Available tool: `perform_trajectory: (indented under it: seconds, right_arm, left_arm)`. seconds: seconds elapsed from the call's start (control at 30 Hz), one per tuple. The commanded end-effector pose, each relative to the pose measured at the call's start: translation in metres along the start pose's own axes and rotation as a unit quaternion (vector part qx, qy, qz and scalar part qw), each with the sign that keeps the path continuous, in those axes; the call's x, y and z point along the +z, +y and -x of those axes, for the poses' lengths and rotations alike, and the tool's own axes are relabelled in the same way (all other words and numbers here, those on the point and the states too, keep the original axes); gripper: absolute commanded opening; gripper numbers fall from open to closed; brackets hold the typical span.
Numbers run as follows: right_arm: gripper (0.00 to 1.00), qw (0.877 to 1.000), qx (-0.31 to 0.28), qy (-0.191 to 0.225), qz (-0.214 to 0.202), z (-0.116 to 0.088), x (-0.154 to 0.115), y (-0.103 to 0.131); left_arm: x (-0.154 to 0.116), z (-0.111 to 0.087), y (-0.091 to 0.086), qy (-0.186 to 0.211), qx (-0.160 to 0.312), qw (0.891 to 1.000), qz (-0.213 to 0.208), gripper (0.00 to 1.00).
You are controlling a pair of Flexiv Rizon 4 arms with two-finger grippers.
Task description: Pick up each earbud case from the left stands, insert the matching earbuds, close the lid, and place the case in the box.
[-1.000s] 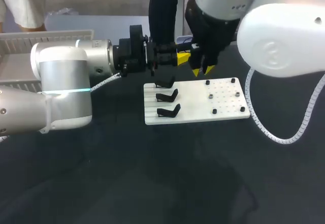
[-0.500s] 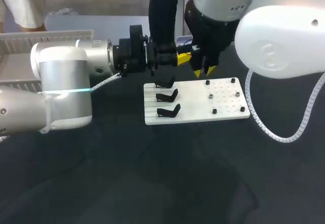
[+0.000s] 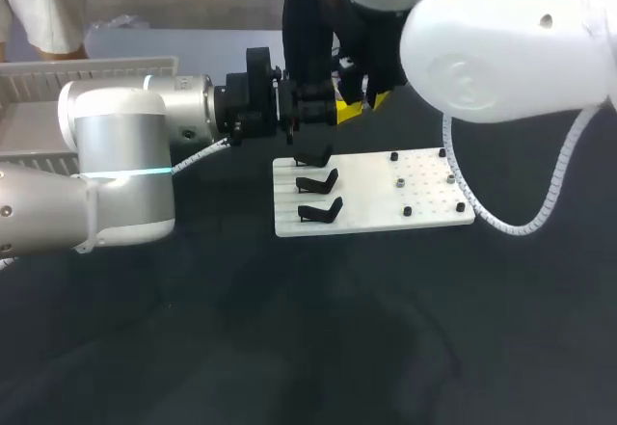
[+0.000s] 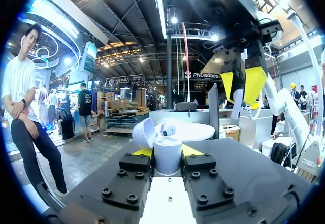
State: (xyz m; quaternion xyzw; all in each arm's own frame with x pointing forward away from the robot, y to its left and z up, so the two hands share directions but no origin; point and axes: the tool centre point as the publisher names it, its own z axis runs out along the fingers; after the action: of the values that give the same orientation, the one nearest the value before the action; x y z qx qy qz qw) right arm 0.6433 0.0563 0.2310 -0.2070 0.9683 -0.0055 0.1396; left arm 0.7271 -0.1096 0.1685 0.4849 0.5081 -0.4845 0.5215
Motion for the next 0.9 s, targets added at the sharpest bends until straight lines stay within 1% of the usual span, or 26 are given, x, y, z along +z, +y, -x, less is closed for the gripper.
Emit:
perform_trajectory:
  seconds: [0.03, 0.43, 0.67, 0.9]
  right_arm:
    - [0.00, 1.000, -0.003, 0.003, -0.001, 0.016, -0.001, 0.001]
    - [0.00, 1.000, -0.011, -0.006, 0.005, 0.044, 0.004, -0.003]
    - [0.00, 1.000, -0.024, -0.003, 0.002, 0.053, 0.011, -0.008]
    - [0.00, 1.000, -0.031, -0.001, 0.006, 0.057, 0.018, -0.011]
  left_arm:
    - [0.000, -0.001, -0.002, -0.002, 0.002, 1.000, 0.004, 0.00]
    - [0.000, -0.001, -0.002, -0.002, 0.002, 1.000, 0.004, 0.00]
    - [0.000, -0.001, -0.002, -0.002, 0.002, 1.000, 0.004, 0.00]
    - [0.000, -0.001, -0.002, -0.002, 0.002, 1.000, 0.004, 0.00]
